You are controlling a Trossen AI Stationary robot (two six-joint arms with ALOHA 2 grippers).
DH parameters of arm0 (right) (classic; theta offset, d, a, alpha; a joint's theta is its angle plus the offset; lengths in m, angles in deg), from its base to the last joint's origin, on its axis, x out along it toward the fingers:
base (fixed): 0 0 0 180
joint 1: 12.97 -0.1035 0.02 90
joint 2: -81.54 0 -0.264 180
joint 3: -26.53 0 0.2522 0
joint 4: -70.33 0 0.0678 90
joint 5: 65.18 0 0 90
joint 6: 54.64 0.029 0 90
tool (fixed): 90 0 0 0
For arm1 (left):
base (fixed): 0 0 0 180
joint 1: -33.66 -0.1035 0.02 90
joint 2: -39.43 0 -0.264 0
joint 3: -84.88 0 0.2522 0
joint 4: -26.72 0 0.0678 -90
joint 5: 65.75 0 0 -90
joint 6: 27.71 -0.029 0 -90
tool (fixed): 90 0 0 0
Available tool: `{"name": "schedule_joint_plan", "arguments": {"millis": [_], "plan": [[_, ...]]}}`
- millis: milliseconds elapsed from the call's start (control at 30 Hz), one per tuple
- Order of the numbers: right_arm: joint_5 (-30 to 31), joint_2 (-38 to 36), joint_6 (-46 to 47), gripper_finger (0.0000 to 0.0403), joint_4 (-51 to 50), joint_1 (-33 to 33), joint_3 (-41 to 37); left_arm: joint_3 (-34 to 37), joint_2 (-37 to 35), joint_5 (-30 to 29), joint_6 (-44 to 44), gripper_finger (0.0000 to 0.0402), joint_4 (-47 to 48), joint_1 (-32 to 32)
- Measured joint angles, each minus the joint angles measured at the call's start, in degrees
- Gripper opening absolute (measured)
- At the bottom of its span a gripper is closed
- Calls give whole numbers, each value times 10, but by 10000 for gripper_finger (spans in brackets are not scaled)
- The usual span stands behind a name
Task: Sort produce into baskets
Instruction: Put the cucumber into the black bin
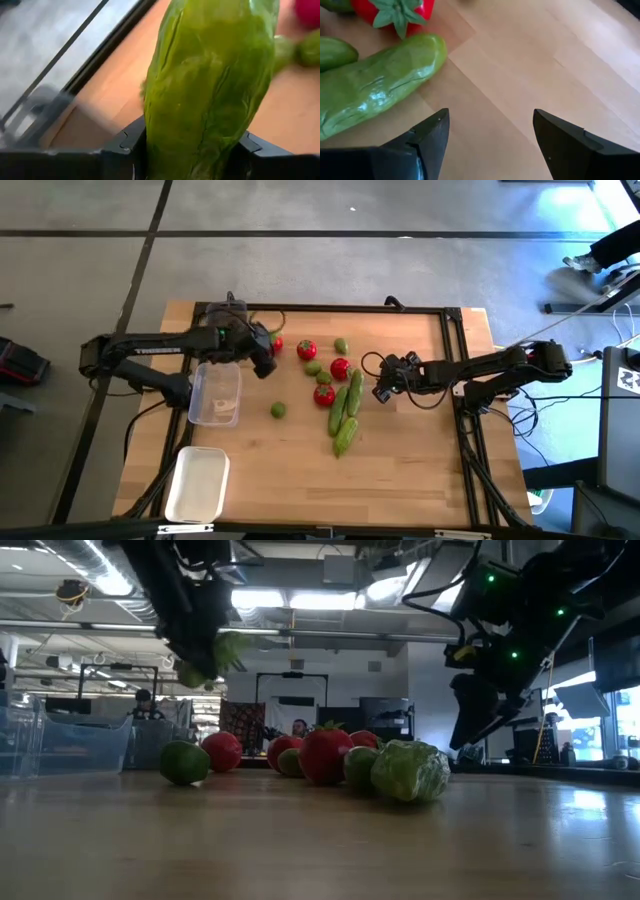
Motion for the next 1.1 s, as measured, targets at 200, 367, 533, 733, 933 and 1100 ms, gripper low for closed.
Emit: {"name": "schedule_joint_plan", "arguments": {"millis": [200,367,533,733,933,1100], "plan": [[3,0,0,273,5,0,0,8,-38,-1,0,166,35,-71],[2,0,0,273,18,0,0,26,-46,-1,-9,166,34,-137],[-1,0,0,273,20,0,0,43,-39,-2,-27,166,25,-193],[-1,0,0,273,24,0,0,79,-40,-3,-38,166,8,-238],[-1,0,-2,273,28,0,0,109,-40,-2,-38,167,-9,-270],[2,0,-2,273,28,0,0,119,-40,-2,-42,167,-8,-299]]}}
